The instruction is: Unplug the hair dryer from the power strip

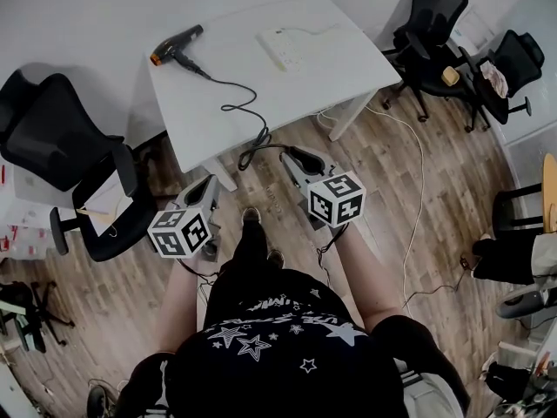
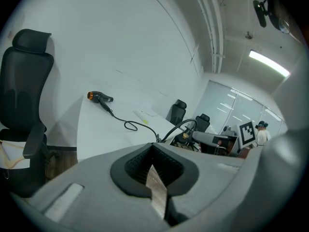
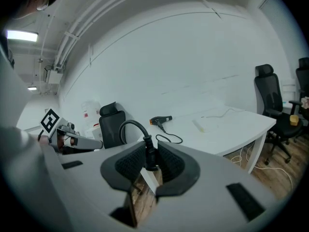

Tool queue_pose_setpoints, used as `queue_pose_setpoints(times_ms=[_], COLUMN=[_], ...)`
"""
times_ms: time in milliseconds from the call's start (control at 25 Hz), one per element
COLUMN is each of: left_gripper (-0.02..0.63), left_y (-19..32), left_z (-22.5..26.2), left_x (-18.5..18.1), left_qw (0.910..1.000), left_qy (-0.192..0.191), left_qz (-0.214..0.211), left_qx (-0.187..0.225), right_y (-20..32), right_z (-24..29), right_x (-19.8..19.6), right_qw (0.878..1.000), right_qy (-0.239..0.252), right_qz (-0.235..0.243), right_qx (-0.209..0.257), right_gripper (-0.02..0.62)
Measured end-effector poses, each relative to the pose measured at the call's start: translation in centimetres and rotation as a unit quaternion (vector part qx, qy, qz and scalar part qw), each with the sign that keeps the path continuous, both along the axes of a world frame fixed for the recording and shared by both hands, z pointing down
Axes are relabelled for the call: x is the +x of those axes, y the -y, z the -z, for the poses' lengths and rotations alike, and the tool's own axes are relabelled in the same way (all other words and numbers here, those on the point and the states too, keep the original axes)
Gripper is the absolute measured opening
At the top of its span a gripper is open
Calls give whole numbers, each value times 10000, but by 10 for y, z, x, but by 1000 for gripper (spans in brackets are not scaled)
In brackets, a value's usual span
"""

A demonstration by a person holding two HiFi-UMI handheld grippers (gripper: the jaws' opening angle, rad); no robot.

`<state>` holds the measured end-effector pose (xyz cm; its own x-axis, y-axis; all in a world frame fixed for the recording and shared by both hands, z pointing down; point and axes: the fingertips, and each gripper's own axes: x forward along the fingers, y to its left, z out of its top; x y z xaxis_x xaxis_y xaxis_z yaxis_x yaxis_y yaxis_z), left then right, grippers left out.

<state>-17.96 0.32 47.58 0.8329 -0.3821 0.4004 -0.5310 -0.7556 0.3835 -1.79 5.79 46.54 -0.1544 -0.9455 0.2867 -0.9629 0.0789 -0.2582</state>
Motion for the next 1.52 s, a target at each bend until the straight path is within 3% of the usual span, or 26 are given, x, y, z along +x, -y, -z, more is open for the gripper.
queue_pose_setpoints(times_ms=[440, 800, 1520], left_gripper=[8, 8, 8], left_y=[-27, -18, -8], left_z=[9, 14, 16], left_x=[-31, -39, -98], left_qw=[9998, 9999, 9959], left_qy=[37, -45, -251], left_qz=[173, -92, -862], left_qx=[61, 81, -65], right_y=[-20, -14, -2], right_z=[-2, -3, -4], right_x=[-24, -46, -99], right_qw=[10000, 10000, 9943], right_qy=[82, -69, -231], right_qz=[20, -38, -1015], right_qx=[11, -58, -226], right_gripper=[83, 83, 71])
